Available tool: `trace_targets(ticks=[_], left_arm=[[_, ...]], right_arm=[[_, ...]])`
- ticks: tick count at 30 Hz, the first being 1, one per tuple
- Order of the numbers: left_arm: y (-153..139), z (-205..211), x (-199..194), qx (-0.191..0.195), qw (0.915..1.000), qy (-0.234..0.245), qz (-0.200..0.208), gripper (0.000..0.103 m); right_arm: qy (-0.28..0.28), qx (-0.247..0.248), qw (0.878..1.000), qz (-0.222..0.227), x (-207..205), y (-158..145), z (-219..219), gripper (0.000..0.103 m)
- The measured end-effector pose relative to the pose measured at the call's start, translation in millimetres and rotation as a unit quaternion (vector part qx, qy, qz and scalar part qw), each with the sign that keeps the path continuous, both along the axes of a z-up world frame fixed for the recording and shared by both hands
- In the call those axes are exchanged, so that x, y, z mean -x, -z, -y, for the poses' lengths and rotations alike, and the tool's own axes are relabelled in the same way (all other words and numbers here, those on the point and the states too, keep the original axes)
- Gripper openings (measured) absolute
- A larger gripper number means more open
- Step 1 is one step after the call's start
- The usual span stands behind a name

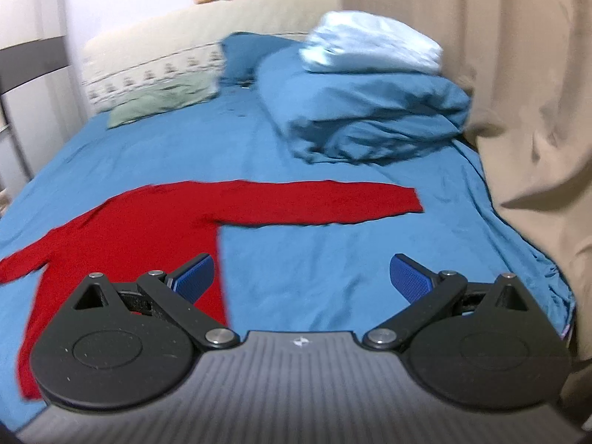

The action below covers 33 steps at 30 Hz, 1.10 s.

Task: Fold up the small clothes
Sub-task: 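Move the right gripper toward the red sweater's sleeve cuff, then close the right gripper on the sleeve cuff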

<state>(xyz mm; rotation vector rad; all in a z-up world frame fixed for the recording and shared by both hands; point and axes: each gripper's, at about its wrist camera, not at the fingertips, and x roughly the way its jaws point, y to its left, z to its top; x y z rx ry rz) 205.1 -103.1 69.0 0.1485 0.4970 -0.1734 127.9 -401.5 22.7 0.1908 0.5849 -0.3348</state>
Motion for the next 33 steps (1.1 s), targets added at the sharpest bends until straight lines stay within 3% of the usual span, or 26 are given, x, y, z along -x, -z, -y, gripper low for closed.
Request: trace_targets(ticks=[6,13,18,24,29,32,33], left_arm=[[54.7,57.5,-110.9,-0.014,0.9990,0.026,-0.033,0.103],[142.1,112.8,-229.5,-0.014,0.9950,0.049,-0.086,0.103],[196.0,135.7,-270.8,-0.032,0.9907,0.050,-0.122,0.103],[225.0,152.2,-303.1,-0.032,0.9828,0.031,-0.179,0.103],[241.7,167.1,-326.7,-0.052,0.9712,0.018,-0.232,0.103],[243.1,163.6,-337.3,-0.041,0.9632,0.015,-0.265,0.103],[242.1,163.5,-339.4,-0.041,0.9612,0.016,-0.273,0.103]], right_arm=[[0.060,-0.007,0.998,0.006,-72.3,71.0,64.0,0.103],[0.130,-0.036,0.991,0.019,-164.0,152.2,130.5,0.103],[0.184,-0.067,0.980,0.026,-207.8,193.7,167.8,0.102],[0.219,-0.074,0.973,-0.010,-240.2,214.4,197.5,0.088],[0.236,-0.061,0.969,-0.049,-265.6,215.2,225.5,0.066],[0.233,-0.061,0.967,-0.082,-277.5,209.4,235.6,0.040],[0.225,-0.063,0.968,-0.090,-281.6,206.3,237.2,0.024]])
